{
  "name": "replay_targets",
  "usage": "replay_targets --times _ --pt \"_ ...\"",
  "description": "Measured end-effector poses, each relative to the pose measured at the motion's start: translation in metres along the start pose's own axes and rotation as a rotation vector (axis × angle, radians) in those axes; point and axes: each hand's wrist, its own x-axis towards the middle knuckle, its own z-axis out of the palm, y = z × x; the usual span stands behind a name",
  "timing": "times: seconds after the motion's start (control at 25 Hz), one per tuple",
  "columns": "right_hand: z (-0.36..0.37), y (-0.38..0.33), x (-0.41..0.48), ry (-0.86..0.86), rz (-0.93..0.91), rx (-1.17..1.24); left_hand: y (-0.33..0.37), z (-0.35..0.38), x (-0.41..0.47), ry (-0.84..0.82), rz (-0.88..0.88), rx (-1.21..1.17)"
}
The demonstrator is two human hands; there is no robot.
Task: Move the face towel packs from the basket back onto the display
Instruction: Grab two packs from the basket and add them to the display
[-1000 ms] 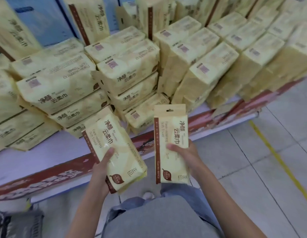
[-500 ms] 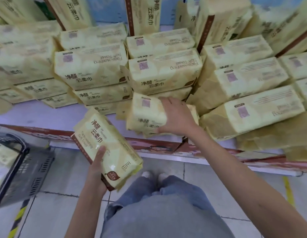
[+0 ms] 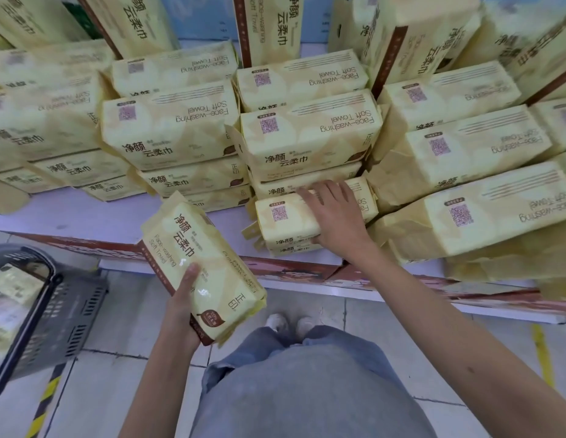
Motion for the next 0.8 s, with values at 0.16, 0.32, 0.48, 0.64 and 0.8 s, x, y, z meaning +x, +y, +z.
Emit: replay_targets --times 0.16,0.32,0.48,0.64,0.8 --pt "0.002 -0.004 -0.005 -0.058 0.043 0.019 -0.003 0.011 0.004 0.01 0.005 -0.038" --pt "0.002 -0.002 -0.007 -0.086 0.029 -0.002 -0.008 0.02 0.005 0.016 -0.023 -0.06" --pt "0.0 0.001 -0.009 -0.066 -0.031 0.074 -0.008 0.026 0.007 0.032 -0.03 -0.053" --pt "0.004 0.002 -0.022 0.15 -0.072 0.243 -0.006 0.031 0.002 0.059 -0.003 -0.066" --pt "0.007 -0.006 -0.044 0.384 -0.003 0.399 0.0 0.036 -0.008 0.085 0.088 -0.163"
